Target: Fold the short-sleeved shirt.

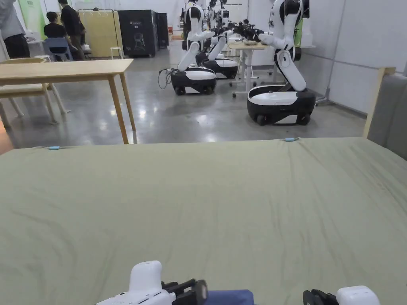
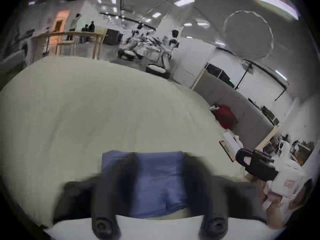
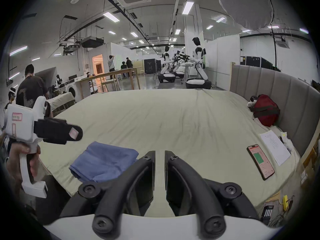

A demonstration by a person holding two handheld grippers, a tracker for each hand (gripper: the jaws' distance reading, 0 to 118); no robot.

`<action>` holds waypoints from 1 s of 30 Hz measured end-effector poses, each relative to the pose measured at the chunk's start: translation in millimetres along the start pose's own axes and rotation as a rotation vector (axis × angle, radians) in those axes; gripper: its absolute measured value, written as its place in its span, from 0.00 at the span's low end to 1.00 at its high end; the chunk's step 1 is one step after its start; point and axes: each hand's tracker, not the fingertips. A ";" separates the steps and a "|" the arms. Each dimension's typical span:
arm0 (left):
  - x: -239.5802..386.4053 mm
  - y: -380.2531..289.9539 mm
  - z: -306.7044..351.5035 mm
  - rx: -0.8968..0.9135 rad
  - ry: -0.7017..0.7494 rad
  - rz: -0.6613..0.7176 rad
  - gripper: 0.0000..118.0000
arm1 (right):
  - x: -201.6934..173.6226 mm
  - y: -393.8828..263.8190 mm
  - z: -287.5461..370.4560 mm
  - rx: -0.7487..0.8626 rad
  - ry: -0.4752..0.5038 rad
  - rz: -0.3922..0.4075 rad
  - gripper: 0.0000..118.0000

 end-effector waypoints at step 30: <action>-112.5 -87.7 -22.8 -0.067 -0.311 0.489 1.00 | -5.7 -76.7 -86.6 -0.302 0.330 -0.486 0.11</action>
